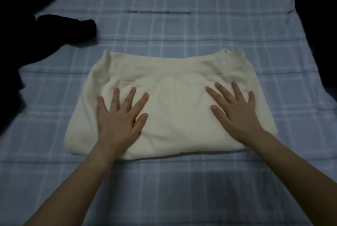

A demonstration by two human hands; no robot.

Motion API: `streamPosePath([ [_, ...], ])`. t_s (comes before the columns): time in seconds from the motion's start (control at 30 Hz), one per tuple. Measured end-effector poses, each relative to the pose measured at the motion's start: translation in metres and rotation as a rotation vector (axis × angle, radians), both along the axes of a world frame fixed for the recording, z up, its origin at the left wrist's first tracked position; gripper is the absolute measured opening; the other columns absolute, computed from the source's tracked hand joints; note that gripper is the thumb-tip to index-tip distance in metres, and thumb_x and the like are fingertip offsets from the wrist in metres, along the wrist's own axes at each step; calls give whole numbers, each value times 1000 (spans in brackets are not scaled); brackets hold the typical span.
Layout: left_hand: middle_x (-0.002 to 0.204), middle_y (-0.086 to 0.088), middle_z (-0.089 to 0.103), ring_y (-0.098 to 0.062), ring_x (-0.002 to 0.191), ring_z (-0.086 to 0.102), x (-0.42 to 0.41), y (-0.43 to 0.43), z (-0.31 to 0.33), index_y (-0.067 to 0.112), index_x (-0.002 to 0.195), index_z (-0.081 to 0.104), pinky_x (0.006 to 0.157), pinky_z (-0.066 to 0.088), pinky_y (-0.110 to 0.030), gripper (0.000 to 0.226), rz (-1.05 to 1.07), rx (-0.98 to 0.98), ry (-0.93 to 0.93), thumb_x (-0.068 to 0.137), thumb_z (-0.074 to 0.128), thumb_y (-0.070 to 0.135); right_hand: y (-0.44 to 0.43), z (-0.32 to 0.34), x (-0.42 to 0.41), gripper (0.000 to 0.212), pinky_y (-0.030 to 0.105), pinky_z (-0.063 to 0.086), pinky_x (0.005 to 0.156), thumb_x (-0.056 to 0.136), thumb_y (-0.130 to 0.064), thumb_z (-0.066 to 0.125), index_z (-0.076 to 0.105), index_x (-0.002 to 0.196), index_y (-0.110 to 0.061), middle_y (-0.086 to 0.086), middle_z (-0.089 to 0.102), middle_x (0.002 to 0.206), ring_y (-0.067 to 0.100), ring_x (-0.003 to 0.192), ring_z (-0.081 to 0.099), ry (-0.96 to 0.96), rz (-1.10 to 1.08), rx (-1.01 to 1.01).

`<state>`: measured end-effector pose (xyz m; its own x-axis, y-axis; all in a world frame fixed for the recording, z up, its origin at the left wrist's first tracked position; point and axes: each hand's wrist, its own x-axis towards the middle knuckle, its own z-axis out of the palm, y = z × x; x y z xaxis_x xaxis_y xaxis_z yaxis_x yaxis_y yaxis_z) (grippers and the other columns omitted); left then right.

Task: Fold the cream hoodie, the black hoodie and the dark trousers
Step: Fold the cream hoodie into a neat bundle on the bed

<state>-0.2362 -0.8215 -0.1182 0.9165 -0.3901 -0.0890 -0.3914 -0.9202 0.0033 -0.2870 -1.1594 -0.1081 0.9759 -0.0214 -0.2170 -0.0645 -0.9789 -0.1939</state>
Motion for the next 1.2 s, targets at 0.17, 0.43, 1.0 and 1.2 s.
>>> streamPosePath([
  [0.17,161,5,26,-42,144,25,6,0,-13,44,151,24,107,20,-65,57,8,-24,22,96,23,59,-2,-16,1,55,64,10,116,95,-65,8,4,150,-58,-22,10,164,21,154,1,-23,-4,55],
  [0.43,158,-1,32,-39,144,28,2,6,2,45,150,24,109,22,-64,57,6,-6,82,96,19,60,-5,-1,-1,55,62,4,118,92,-67,7,-1,147,-62,-21,6,164,18,154,-5,37,24,94],
  [1.0,156,-10,34,-37,144,27,-89,-12,20,28,148,40,113,15,-64,56,444,-314,-107,94,41,42,51,48,46,54,53,23,118,101,-45,33,31,153,-34,5,33,159,32,147,28,-151,274,264],
  [1.2,156,-20,28,-41,141,26,-44,40,3,30,152,30,114,16,-59,62,740,-327,-172,95,36,52,135,28,13,60,57,10,120,97,-54,19,25,155,-40,-3,25,163,27,152,15,-106,248,170],
])
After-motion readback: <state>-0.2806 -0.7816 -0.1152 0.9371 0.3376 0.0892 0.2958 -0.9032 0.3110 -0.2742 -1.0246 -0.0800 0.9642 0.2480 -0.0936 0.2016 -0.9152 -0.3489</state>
